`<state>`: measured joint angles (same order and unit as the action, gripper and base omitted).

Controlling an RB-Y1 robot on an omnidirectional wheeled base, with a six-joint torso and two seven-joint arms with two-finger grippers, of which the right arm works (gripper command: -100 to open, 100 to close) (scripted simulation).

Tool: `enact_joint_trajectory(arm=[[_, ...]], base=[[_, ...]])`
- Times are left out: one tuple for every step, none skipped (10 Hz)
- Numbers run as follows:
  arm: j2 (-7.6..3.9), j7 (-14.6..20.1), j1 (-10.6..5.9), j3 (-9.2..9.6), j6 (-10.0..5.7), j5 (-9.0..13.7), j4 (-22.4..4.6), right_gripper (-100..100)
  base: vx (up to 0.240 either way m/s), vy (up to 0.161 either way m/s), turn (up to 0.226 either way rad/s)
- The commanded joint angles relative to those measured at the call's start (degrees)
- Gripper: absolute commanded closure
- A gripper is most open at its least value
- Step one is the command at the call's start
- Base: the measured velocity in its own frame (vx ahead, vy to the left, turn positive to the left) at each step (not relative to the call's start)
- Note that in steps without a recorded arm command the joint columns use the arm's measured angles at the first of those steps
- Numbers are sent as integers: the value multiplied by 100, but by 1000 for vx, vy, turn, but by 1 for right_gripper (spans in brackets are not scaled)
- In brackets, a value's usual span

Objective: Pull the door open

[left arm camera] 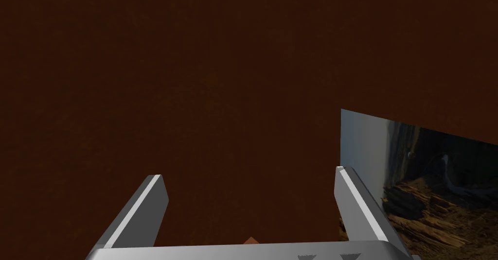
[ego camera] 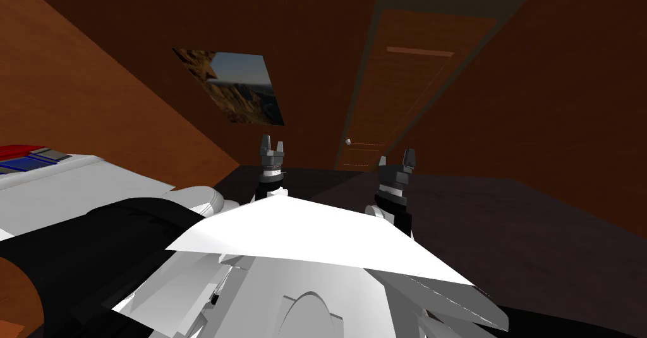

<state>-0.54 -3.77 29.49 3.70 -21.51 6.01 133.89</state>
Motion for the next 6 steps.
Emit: enact_joint_trajectory(arm=[[-42, -150, -71, -27, -56, -63, -201, -100], [-55, -206, -97, -37, -76, -87, -277, -100], [-83, -318, -150, -58, -118, -134, -428, -100], [-98, -383, -181, -69, -142, -162, -515, -100], [-114, -464, -219, -84, -172, -196, -624, -100], [-131, -545, -257, -99, -203, -230, -732, -100]], base=[[-41, -19, 21], [135, -23, -13], [169, -20, -1], [161, -4, 6], [121, 7, 3], [94, 9, 2]])
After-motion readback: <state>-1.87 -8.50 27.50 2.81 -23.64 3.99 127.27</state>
